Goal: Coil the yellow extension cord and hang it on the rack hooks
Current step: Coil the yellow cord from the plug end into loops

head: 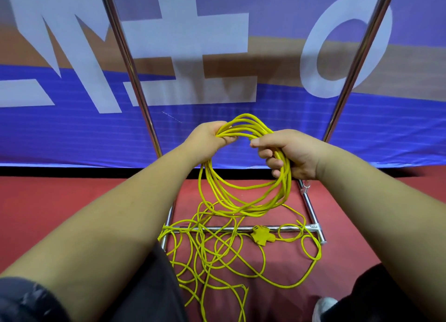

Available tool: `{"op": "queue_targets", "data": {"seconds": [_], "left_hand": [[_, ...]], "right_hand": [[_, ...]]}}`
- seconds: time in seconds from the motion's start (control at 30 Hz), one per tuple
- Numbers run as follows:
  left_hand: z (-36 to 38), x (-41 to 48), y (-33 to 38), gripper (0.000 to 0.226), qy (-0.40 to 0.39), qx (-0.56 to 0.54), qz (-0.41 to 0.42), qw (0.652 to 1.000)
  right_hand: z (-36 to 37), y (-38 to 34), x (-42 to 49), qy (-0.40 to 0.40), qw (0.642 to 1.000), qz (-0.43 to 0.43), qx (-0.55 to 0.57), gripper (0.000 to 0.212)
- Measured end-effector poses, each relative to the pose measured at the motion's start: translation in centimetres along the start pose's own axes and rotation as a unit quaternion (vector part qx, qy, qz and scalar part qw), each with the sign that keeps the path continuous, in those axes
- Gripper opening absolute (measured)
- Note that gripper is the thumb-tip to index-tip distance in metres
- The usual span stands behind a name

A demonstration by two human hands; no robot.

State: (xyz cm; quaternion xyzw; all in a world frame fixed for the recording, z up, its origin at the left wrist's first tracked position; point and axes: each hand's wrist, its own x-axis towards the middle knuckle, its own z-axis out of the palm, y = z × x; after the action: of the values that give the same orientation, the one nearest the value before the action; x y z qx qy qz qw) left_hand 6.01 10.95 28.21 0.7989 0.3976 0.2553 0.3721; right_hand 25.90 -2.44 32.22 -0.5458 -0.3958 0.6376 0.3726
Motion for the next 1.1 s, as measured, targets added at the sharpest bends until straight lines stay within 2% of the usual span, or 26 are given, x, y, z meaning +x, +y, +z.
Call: {"op": "queue_targets", "data": {"seconds": [0.17,0.3,0.47,0.6,0.7,0.77,0.87,0.97,1.03,1.1], "left_hand": [[0.4,0.2,-0.2,0.011,0.028,0.049,0.016,0.998],[0.8,-0.1,0.2,0.016,0.028,0.091,0.016,0.995],[1.1,-0.3,1.2,0.033,0.022,0.135,-0.030,0.990],[1.5,-0.7,1.9,0.040,0.007,0.120,-0.049,0.992],[1.7,-0.9,1.7,0.036,-0.023,0.099,-0.037,0.994],[1.6,-0.8,0.8,0.044,-0.055,0.062,-0.044,0.996],[0.9,-1.0,-0.7,0.070,-0.121,-0.013,-0.095,0.988],[-0.2,-1.6,-2.2,0.093,-0.180,-0.094,-0.195,0.960],[-0.4,-1.7,-3.6,0.087,-0.178,-0.149,-0.265,0.936],[0.3,-1.9,-4.8,0.058,-0.185,-0.126,-0.306,0.925]], "right_hand": [[-0.3,0.0,-0.1,0.024,1.000,-0.005,0.008,0.011],[-0.5,0.0,0.0,0.014,1.000,-0.009,0.008,0.012],[-0.5,0.2,0.0,0.003,1.000,0.007,-0.002,0.013],[-0.3,0.2,-0.1,0.004,1.000,0.009,0.003,0.005],[0.0,-0.2,-0.3,0.026,1.000,-0.003,0.014,0.014],[0.2,-0.4,-0.3,0.040,0.999,-0.014,0.020,0.017],[0.2,-0.4,-0.2,0.067,0.996,-0.035,0.036,0.019],[-0.1,-0.6,-0.3,0.106,0.989,-0.069,0.078,0.018],[-0.3,-0.9,-0.5,0.128,0.981,-0.094,0.116,0.017],[-0.6,-1.2,-0.6,0.145,0.971,-0.119,0.149,0.016]]}}
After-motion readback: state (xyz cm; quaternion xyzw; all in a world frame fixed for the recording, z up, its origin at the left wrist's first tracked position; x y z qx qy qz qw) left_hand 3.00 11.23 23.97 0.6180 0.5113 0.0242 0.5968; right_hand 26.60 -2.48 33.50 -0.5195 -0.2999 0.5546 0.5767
